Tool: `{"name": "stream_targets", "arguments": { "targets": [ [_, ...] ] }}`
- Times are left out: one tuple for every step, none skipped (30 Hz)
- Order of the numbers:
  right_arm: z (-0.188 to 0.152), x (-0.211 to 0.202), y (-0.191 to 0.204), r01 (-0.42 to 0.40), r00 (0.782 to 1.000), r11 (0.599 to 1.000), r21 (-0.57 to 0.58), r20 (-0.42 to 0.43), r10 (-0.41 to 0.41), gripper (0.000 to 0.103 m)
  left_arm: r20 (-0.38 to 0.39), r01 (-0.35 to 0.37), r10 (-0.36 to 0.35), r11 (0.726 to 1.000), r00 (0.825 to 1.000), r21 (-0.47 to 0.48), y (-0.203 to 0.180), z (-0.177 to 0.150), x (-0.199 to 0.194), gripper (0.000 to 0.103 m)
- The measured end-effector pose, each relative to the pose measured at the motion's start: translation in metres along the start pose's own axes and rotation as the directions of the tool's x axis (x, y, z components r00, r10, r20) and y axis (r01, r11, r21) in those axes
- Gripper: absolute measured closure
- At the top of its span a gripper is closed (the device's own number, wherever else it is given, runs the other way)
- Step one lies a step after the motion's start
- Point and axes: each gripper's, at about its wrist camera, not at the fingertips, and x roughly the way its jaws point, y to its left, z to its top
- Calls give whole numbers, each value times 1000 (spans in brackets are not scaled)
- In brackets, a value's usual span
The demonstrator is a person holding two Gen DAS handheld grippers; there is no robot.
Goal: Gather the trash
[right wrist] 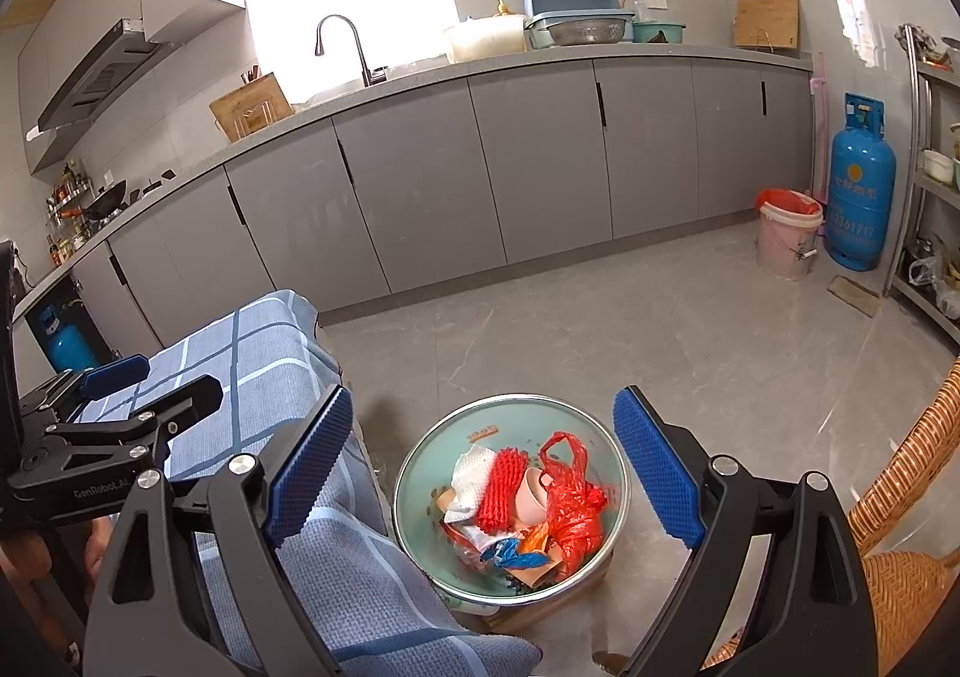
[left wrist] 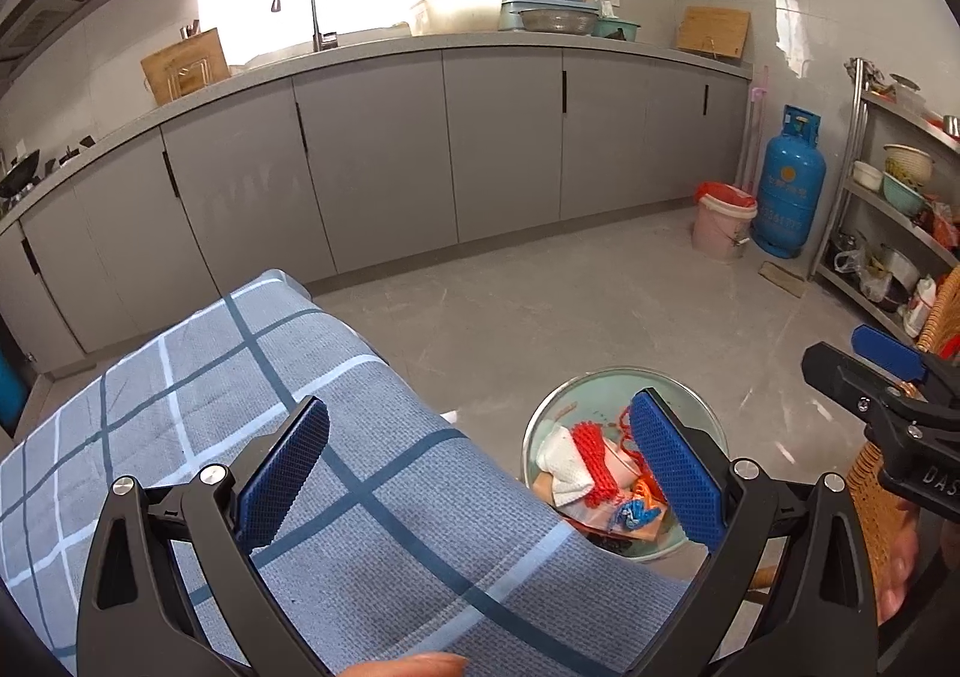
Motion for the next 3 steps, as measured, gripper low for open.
{"name": "stream_targets", "arguments": {
  "targets": [
    [0,0,0,0,1000,1000,0,-1,0,15,0,-1,1,1000,1000,0,0,0,0,4],
    [0,0,0,0,1000,1000,0,0,0,15,-1,1,-1,1000,1000,-1,0,0,0,4],
    [0,-1,0,0,1000,1000,0,0,0,15,-2,3,-3,1000,1000,-2,0,0,0,4]
  ]
}}
